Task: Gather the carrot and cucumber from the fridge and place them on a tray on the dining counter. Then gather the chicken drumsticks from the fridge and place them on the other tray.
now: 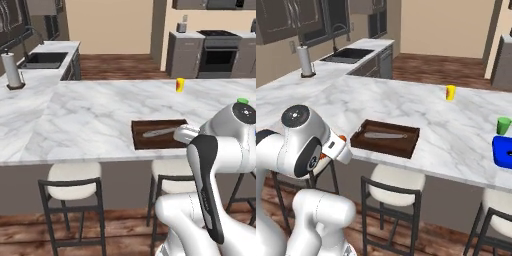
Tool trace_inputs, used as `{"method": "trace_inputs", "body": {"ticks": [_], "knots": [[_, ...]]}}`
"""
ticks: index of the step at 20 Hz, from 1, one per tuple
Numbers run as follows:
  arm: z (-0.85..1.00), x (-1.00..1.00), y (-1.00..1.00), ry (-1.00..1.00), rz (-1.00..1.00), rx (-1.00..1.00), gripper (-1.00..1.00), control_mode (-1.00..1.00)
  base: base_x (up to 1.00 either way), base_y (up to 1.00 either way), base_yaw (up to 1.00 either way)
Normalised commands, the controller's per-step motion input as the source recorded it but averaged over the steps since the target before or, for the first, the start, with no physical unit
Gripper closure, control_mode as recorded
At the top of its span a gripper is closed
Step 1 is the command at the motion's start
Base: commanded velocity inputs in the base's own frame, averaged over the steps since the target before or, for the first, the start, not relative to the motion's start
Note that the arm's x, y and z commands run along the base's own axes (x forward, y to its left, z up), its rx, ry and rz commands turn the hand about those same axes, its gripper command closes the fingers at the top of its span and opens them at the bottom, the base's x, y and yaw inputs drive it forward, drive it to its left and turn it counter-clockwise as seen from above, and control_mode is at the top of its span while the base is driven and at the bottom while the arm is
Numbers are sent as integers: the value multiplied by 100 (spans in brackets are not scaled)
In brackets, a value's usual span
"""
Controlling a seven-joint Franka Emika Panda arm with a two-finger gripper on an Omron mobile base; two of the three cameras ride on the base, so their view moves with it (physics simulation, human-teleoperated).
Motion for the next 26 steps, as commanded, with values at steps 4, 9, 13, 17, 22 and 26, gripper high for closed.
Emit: {"method": "trace_inputs", "body": {"ticks": [4, 9, 13, 17, 22, 26], "knots": [[0, 0, 0, 0, 0, 0, 100, 100, 35, 34, -21], [0, 0, 0, 0, 0, 0, 100, 100, 32, 32, -19], [0, 0, 0, 0, 0, 0, 100, 100, 33, 32, -19], [2, 9, 8, 1, -5, -3, 100, -100, 25, 22, -14], [3, 50, 20, 8, -18, -8, 100, -100, 0, 0, 0], [0, 54, 5, 8, -12, -3, 100, -100, 0, 0, 0]]}}
